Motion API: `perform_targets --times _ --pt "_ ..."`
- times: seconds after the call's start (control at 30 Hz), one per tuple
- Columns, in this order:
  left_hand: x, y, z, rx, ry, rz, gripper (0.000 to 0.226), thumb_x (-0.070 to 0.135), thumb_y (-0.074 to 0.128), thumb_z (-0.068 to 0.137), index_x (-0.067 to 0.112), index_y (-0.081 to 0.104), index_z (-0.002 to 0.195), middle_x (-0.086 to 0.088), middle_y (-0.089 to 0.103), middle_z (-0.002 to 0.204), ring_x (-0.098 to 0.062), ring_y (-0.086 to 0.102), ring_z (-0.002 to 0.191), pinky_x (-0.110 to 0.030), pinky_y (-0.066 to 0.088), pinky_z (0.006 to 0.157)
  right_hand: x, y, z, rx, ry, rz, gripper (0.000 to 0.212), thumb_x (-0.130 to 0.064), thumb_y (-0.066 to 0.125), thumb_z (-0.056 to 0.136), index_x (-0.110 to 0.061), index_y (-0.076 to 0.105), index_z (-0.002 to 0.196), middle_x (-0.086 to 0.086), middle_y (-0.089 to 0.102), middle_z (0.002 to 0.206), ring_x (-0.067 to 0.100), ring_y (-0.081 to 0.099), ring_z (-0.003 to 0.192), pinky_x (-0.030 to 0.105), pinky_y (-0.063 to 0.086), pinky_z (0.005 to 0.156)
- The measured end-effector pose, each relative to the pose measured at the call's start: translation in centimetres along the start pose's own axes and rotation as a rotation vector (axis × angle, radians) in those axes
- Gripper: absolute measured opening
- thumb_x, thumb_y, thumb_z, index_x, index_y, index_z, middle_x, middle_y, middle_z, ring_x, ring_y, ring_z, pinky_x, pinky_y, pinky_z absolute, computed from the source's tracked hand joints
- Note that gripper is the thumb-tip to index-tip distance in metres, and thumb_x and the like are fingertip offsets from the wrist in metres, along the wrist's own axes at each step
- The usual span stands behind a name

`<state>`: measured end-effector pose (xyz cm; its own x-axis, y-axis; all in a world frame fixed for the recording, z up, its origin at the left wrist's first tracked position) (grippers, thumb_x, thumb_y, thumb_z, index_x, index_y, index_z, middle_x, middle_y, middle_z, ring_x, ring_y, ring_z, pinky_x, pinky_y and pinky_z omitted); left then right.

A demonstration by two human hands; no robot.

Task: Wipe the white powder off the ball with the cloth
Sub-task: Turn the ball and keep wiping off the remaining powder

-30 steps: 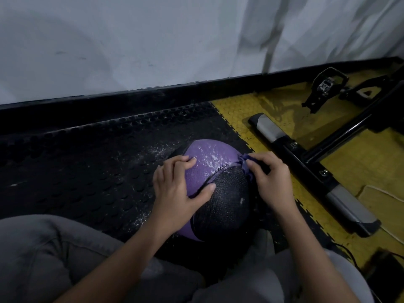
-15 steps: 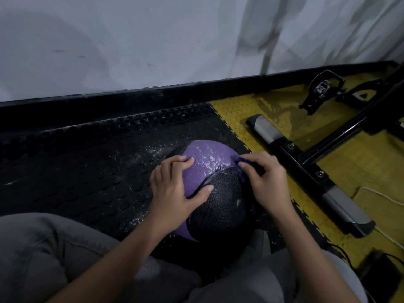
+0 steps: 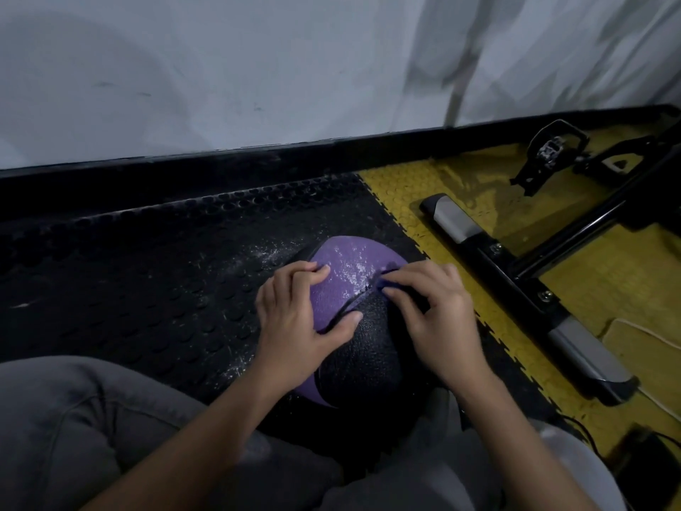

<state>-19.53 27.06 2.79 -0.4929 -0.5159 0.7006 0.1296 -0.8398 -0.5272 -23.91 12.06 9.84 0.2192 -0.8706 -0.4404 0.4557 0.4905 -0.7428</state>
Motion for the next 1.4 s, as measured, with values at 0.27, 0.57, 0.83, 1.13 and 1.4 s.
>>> perform_targets --times 0.27,0.57,0.83,1.13,1.4 --pt "0.2 0.2 0.0 -0.034 -0.001 -0.049 0.056 0.062 0.051 0.072 0.029 0.04 0.116 0.02 0.027 0.116 -0.001 0.027 0.111 -0.041 0.02 0.1 5.6 -0.7 1.2 0.01 0.232 0.055 0.017 -0.009 0.066 0.085 -0.024 0.068 0.092 -0.017 0.057 0.085 0.017 0.053 0.088 0.032 0.041 0.083" --pt "-0.1 -0.1 -0.1 -0.06 -0.013 -0.022 0.061 0.062 0.049 0.073 0.022 0.045 0.12 0.014 0.03 0.119 -0.002 0.026 0.113 -0.04 0.02 0.1 -1.0 0.3 -0.2 -0.03 -0.096 -0.002 0.02 -0.026 0.059 0.086 -0.013 0.071 0.095 -0.007 0.06 0.091 0.01 0.046 0.086 0.011 0.032 0.083" --pt "0.1 0.3 0.1 -0.066 -0.032 -0.041 0.064 0.063 0.049 0.072 0.021 0.047 0.12 0.016 0.029 0.12 0.002 0.023 0.112 -0.039 0.017 0.102 1.9 -0.5 0.2 0.042 0.137 0.029 0.011 -0.02 0.066 0.083 -0.016 0.072 0.092 -0.012 0.059 0.087 0.014 0.052 0.085 0.018 0.038 0.083" --pt "0.5 0.5 0.0 -0.093 -0.046 -0.067 0.069 0.065 0.048 0.07 0.019 0.049 0.121 0.016 0.03 0.122 -0.001 0.025 0.115 -0.035 0.019 0.1 3.6 -0.8 1.3 0.029 0.149 0.011 0.012 -0.016 0.067 0.084 -0.013 0.072 0.094 -0.011 0.057 0.085 0.018 0.053 0.084 0.027 0.041 0.08" --pt "0.1 0.2 -0.4 -0.069 -0.048 -0.058 0.069 0.062 0.051 0.069 0.015 0.05 0.12 0.014 0.03 0.121 0.002 0.022 0.112 -0.036 0.022 0.099 -2.5 0.4 -0.8 -0.027 -0.145 -0.02 0.022 -0.027 0.059 0.086 -0.011 0.071 0.095 -0.005 0.06 0.089 0.011 0.047 0.083 0.008 0.031 0.082"
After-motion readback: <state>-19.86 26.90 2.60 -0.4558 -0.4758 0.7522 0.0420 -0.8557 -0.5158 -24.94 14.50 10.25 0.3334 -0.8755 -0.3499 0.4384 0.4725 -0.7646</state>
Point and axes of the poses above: each hand's wrist, its own z-axis towards the middle knuckle, its own y-axis out of the palm, x = y × z, the point moved 10 cm from there along z, towards the middle knuckle
